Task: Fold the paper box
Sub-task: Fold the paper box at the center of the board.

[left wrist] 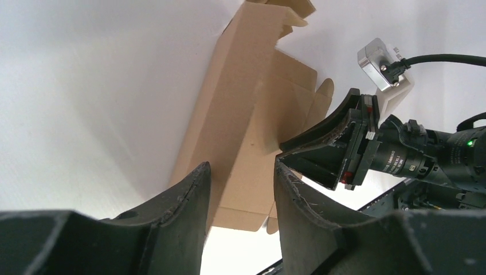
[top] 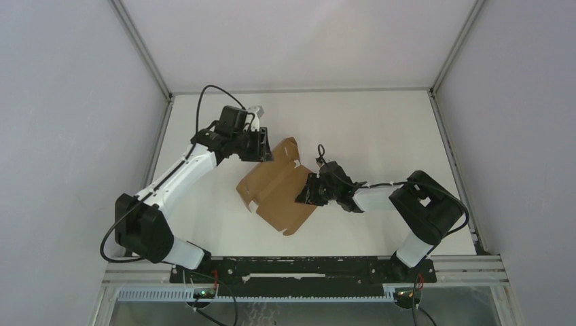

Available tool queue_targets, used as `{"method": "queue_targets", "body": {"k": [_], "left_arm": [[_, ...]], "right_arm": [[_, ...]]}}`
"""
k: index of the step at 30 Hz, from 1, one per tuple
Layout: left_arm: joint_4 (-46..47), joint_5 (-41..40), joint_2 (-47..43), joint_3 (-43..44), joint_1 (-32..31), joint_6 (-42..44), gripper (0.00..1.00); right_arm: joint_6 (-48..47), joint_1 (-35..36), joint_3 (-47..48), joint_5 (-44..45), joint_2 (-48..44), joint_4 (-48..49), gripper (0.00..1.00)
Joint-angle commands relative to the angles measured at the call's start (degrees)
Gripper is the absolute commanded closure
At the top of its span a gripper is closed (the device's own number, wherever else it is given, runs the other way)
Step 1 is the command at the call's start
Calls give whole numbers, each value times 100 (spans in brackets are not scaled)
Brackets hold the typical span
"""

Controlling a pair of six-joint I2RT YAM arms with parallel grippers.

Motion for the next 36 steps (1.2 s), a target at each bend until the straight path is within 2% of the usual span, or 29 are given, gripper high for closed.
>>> {"method": "queue_targets", "body": {"k": [1, 36], "left_arm": [[268, 138, 71, -220, -67, -6, 51], [236, -407, 390, -289, -578, -68, 52]], "right_arm": [[-32, -60, 40, 32, 62, 43, 61], [-224, -45, 471, -66, -10, -203, 61]]}}
